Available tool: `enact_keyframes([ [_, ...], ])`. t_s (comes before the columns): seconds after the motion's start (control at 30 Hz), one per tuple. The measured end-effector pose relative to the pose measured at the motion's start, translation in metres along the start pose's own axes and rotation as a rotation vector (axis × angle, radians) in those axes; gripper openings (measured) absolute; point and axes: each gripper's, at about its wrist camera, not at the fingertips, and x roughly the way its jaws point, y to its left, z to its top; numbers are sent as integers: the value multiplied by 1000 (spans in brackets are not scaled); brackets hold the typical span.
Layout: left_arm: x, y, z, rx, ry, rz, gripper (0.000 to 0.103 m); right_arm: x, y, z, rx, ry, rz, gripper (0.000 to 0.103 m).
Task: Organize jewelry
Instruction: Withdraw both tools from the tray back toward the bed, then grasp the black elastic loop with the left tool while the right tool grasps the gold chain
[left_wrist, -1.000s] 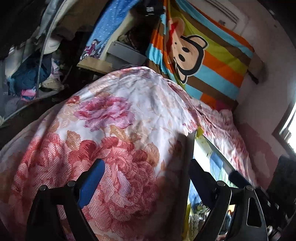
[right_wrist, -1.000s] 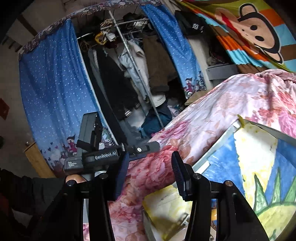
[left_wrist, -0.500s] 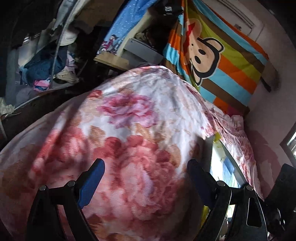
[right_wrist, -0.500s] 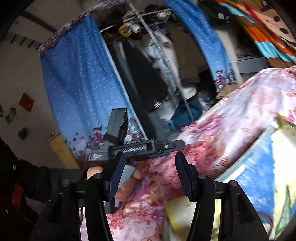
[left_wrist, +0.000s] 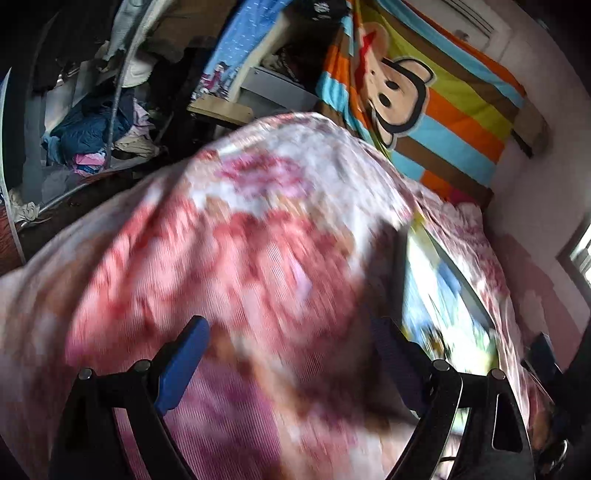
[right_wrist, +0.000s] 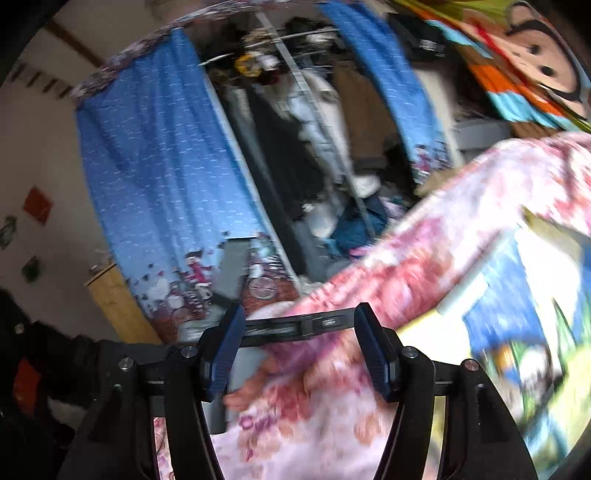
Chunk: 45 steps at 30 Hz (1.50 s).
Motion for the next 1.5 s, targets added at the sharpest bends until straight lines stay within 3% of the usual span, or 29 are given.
enact_keyframes([
  [0.23,-32,-29,-58,94,72,-57,90,-60,3,-45,132,-34,-218,62],
  [0.4,-51,-52,-93,180,104,-109,90,-105,5,-79,218,-7,-403,63],
  [0.6,-65,-71,-126,269,181,-163,90,-141,1,-113,280,68,-585,63],
  [0.77,-63,-83,-146,333,242,-159,90,-143,-7,-136,286,167,-693,63],
  [1.07,-51,-91,-154,390,282,-134,87,-124,-11,-155,232,254,-732,63],
  [1.2,-46,-100,-153,411,285,-140,69,-113,-7,-150,166,265,-738,60],
  [1.33,-38,-110,-156,455,306,-153,59,-100,-8,-147,132,280,-730,46],
  [1.5,-28,-109,-153,455,323,-135,40,-88,-9,-145,111,285,-694,37],
])
